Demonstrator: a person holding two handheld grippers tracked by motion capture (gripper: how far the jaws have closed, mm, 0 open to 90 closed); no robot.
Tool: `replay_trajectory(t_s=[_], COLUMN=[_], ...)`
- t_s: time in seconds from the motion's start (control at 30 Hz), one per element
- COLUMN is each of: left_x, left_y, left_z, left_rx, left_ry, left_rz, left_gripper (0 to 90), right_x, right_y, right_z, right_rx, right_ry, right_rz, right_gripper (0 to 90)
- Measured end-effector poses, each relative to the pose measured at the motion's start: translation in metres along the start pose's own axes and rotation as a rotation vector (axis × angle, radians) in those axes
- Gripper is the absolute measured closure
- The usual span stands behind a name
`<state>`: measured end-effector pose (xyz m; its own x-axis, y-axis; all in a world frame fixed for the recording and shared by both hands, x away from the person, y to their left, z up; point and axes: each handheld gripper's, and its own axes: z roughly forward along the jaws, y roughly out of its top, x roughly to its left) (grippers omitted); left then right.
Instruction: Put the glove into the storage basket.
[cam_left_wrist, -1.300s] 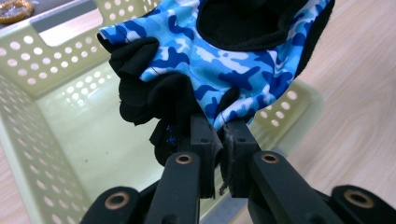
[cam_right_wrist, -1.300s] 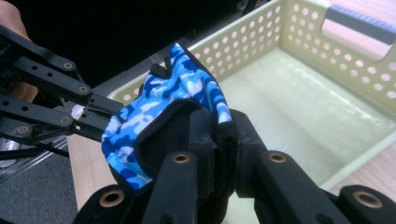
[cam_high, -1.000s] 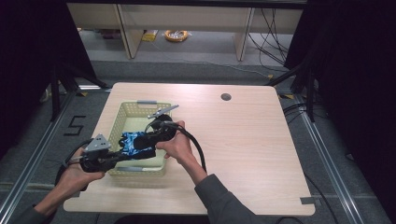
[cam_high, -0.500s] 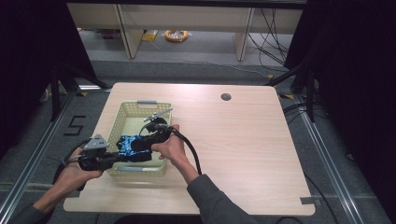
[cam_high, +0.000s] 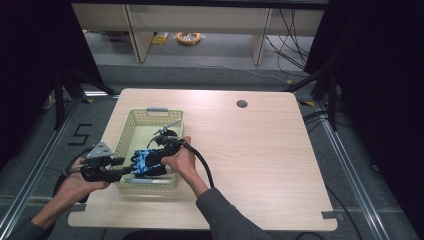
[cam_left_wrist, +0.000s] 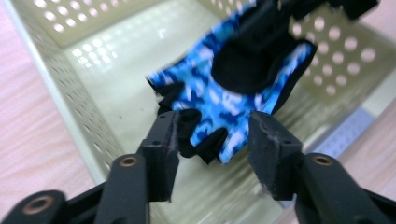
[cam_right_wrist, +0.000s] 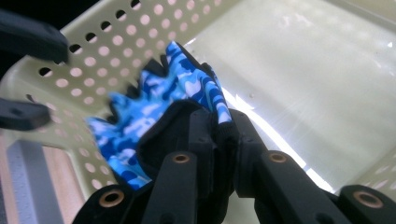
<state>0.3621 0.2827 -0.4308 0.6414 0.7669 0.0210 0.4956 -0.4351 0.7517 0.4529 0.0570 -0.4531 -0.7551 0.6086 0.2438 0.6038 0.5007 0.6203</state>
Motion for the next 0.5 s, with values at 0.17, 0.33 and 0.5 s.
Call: replay_trajectory(t_s=[0.17, 0.33, 0.5], left_x=[-0.005, -0.015, -0.026], left_y=[0.006, 0.009, 0.011], left_z=[-0.007, -0.012, -0.013], left_rx=[-0.043, -0.061, -0.088], left_ry=[-0.005, -0.013, -0.032], left_rz=[-0.02, -0.038, -0.068], left_gripper=[49.0, 44.8, 43.5], right_x=[0.002, 0.004, 0.005], right_y=[0.0, 0.001, 0.002], right_z=[0.001, 0.001, -0.001], right_rx=[0.014, 0.014, 0.029], right_ry=[-0.019, -0.058, -0.08], right_rz=[0.006, 0.0, -0.004], right_gripper=[80.4, 72.7, 61.0])
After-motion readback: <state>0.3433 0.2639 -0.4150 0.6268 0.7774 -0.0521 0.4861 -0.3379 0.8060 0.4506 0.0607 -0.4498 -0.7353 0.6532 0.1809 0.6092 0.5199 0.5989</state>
